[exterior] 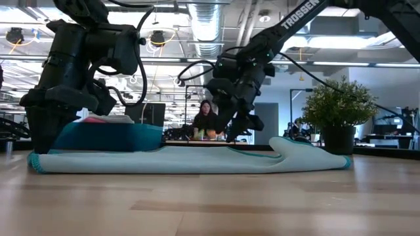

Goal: Fold microfiber towels
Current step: Fold the blue cloth

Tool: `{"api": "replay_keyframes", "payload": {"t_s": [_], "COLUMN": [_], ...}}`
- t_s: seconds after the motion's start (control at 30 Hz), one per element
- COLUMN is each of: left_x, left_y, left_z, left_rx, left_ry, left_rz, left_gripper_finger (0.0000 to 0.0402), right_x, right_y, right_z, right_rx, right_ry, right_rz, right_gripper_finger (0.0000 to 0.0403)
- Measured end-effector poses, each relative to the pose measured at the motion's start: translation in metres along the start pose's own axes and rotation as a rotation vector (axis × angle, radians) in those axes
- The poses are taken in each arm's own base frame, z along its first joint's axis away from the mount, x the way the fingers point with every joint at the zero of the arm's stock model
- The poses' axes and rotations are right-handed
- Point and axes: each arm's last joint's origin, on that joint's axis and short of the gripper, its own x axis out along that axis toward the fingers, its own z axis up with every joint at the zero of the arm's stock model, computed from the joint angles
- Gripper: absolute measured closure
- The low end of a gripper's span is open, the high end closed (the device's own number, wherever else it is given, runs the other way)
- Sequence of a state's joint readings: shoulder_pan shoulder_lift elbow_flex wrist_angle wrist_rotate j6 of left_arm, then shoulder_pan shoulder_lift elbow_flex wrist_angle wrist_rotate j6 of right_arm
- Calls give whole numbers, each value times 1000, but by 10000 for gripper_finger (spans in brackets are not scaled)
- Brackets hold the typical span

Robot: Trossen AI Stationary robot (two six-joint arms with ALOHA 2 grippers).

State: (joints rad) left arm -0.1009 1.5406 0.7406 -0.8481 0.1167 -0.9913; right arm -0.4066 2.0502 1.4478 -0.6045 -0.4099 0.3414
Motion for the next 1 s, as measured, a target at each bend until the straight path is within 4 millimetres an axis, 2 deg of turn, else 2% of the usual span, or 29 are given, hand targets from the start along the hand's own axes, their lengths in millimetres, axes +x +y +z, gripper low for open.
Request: {"api": "replay_keyframes", "payload": {"t_s": [0.53,0.87,1.0], "left_x": [0,0,0], "left_y": [0,0,0], "left_z": [0,0,0], "left_rx": [-4,-4,-4], "left_ry": [2,2,2], "left_rz": [-5,-4,-5], "left_gripper_finger": [401,401,401], "right_x": [1,2,13], "right_y": [2,3,0], "right_z": [-1,-2,-4], "right_rx": [69,33,32], "right_ry": [-5,-10,12], "right_rz": [-21,-67,-83], "right_gripper_finger": [182,182,182]}}
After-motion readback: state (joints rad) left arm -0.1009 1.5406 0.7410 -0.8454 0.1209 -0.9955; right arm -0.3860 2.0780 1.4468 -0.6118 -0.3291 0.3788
